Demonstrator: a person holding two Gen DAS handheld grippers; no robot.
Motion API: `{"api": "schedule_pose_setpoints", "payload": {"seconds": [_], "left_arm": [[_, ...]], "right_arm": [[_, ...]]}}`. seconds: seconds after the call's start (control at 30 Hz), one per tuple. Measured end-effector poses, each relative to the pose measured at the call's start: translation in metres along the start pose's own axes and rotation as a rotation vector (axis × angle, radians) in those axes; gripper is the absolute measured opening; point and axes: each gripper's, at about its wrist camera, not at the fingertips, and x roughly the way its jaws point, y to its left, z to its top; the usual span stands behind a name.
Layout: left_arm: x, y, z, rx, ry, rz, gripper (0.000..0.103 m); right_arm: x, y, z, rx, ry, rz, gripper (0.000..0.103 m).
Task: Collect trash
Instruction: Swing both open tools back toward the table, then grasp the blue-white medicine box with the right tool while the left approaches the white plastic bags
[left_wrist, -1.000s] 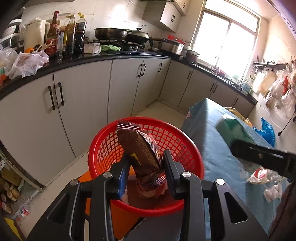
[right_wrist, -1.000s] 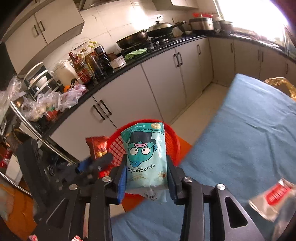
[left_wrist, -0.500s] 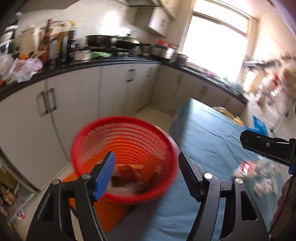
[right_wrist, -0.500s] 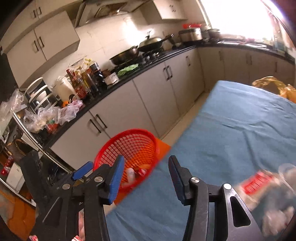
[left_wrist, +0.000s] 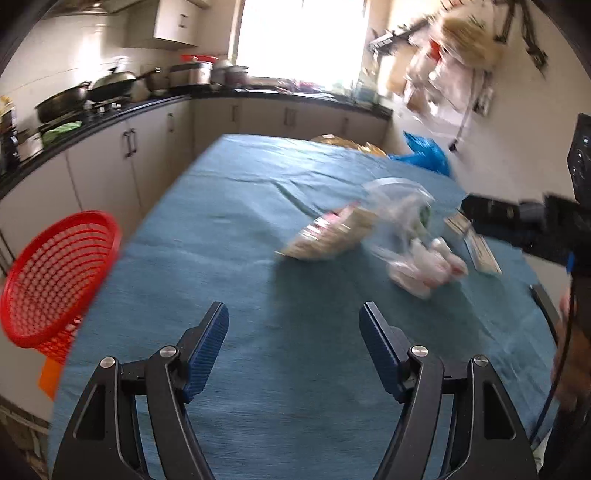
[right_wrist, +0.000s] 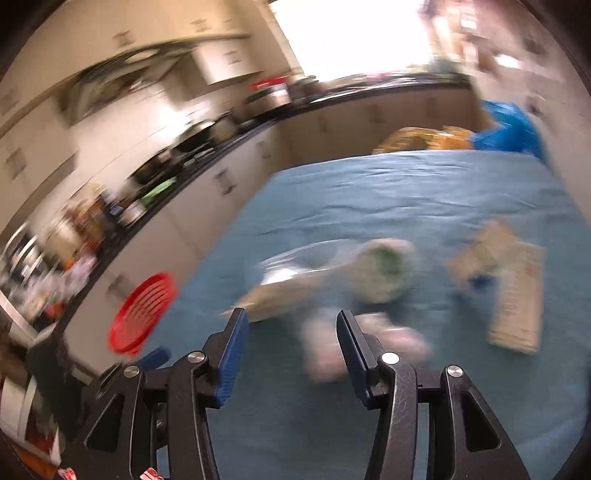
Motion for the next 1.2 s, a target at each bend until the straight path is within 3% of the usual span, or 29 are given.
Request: {"api": "schedule_pose_setpoints", "payload": {"seconds": [0.1, 0.3, 0.43, 0.63, 0.87, 1.07, 1.2], "left_arm": [[0.005, -0.013, 0.0, 0.022, 0.017, -0.013, 0.072], [0.013, -0.02, -0.003, 0.039, 0.034, -0.001, 0.072], [0.013, -0.018, -0.002, 0.032, 0.034, -0.015, 0.072], [0.014, -0.019, -0.002, 0.047, 0.035, -0.021, 0.072], [0.015, -0.024, -0.002, 0.064, 0.046, 0.0, 0.072], [0.018, -0.047, 0.016, 0.105, 0.089, -0.067, 0.072], [0.022, -0.088, 0.038, 0.212, 0.086, -0.112, 0.072]], "right_arm": [[-0.007, -0.043, 0.017, 0.098, -0.019, -0.073, 0.054], [0.0, -0.114, 0.049, 0.301, 0.001, -0.134, 0.061], [0.019, -0.133, 0.06, 0.363, 0.045, -0.153, 0.061], [0.06, -0.132, 0.075, 0.321, 0.11, -0.249, 0.061], [0.079, -0.115, 0.066, 0.209, 0.134, -0.254, 0.052], [0.04, -0.109, 0.069, 0.181, -0.017, -0.165, 0.052], [0.018, -0.109, 0.071, 0.17, -0.086, -0.144, 0.052]]}}
